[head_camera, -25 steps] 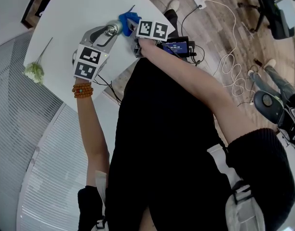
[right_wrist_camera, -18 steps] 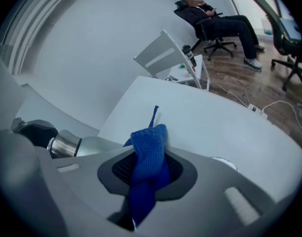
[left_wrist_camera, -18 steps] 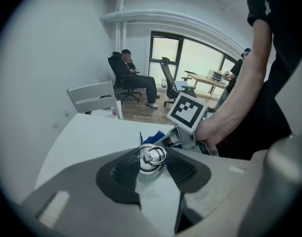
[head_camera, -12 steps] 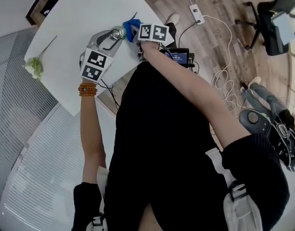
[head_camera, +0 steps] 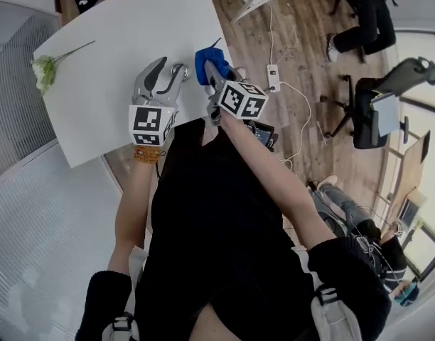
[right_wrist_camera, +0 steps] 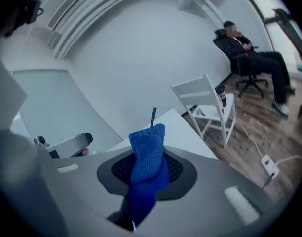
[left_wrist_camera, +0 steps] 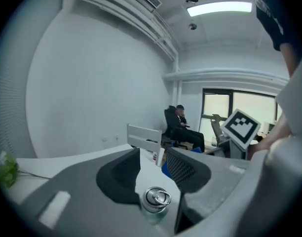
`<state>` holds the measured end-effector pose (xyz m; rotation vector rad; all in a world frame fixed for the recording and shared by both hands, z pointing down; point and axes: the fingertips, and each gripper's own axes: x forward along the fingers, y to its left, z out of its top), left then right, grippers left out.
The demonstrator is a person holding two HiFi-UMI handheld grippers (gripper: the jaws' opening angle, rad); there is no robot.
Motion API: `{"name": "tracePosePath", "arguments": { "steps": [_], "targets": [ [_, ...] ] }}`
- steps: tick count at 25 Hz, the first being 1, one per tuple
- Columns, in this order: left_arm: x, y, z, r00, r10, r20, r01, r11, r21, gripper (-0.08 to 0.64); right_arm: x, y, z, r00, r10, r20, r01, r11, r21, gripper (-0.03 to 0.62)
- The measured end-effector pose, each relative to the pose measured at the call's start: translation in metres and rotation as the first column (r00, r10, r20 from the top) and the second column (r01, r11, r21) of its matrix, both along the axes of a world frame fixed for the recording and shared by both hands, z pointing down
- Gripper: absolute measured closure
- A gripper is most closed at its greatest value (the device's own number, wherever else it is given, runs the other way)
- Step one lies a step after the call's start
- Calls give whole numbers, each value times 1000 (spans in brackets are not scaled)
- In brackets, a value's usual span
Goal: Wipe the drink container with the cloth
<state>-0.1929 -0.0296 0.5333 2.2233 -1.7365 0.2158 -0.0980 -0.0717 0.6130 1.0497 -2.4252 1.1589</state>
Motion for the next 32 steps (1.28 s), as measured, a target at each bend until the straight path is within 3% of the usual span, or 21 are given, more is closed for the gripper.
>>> {"name": "tracePosePath", "arguments": {
  "steps": [2, 4, 7, 9, 12, 15, 23, 32],
  "targets": [
    [2, 7, -13, 995, -98, 14, 98, 995, 37, 387, 1, 2, -28, 996, -68, -59, 75, 989, 131, 503],
    [5, 15, -24, 984, -179, 20, 177, 982, 70, 402, -1, 7, -54, 983, -127, -136, 160, 948, 275, 503],
    [8, 26, -45, 956, -293, 9, 290, 950, 119, 471, -6, 17, -95, 951, -178, -254, 284, 831, 478, 502],
    [8, 34, -59, 931, -364, 14, 358, 922, 147, 500, -9, 27, -120, 934, -189, -302, 334, 757, 561, 502],
    [8, 46, -78, 890, -455, 30, 442, 877, 189, 560, -8, 37, -142, 920, -198, -338, 375, 696, 613, 502],
    [15, 55, -93, 862, -505, 51, 483, 848, 219, 560, -6, 45, -154, 912, -221, -347, 400, 670, 625, 505],
    [41, 86, -119, 821, -560, 108, 520, 813, 262, 560, 15, 75, -187, 913, -231, -336, 406, 605, 686, 505],
    [60, 103, -131, 810, -574, 119, 527, 802, 281, 560, 33, 86, -198, 924, -220, -314, 382, 598, 704, 505]
  ]
}}
